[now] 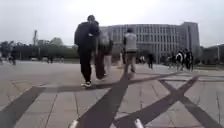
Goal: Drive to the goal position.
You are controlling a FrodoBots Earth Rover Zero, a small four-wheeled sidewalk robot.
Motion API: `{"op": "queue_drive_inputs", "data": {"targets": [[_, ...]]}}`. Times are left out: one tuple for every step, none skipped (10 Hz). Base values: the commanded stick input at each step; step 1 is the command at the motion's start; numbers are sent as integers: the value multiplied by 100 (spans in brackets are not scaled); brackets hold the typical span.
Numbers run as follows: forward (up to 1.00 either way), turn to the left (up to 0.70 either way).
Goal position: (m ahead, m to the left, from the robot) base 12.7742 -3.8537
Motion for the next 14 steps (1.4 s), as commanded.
{"op": "queue_drive_inputs", "data": {"targets": [[85, -34], [85, -34], [85, -34], [85, -34], [85, -30], [85, -17], [85, -7], [85, -3], [85, -3], [85, -3], [85, -3], [85, -3], [85, -3], [85, -3]]}}
